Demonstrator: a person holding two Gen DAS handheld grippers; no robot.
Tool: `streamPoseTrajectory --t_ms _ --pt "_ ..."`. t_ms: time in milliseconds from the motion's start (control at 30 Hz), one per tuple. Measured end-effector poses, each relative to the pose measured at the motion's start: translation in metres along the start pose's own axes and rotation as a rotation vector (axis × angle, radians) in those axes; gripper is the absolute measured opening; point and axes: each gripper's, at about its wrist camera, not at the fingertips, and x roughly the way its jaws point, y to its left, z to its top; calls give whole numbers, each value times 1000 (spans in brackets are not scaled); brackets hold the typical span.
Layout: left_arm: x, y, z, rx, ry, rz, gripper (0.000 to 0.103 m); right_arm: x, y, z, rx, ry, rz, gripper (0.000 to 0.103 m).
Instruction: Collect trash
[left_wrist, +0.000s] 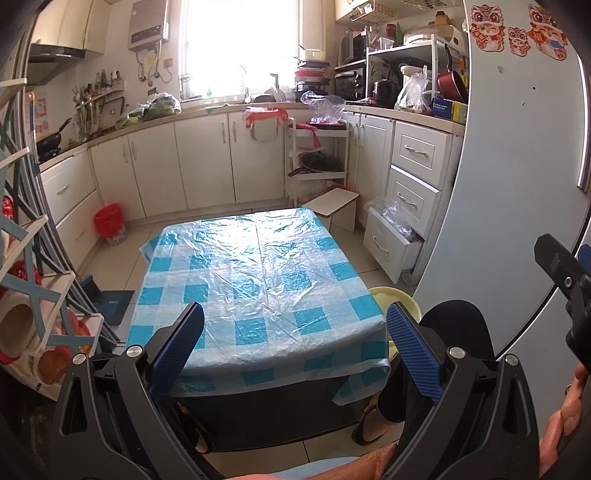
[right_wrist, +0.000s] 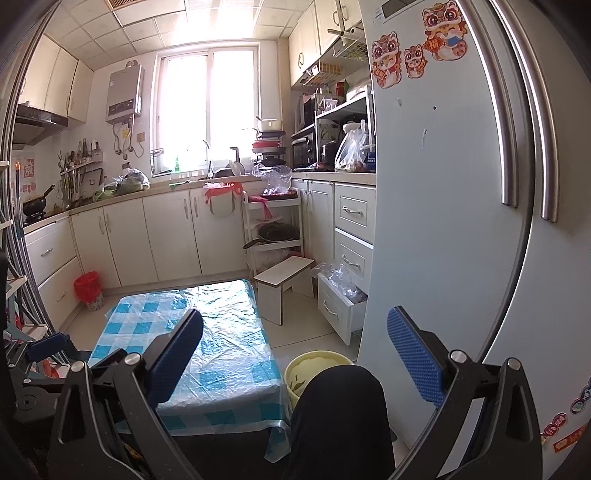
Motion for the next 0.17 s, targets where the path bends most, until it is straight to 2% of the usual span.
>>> streamPoseTrajectory --t_ms 167 --pt "28 19 1 -43 45 28 95 44 9 -6 -25 91 4 96"
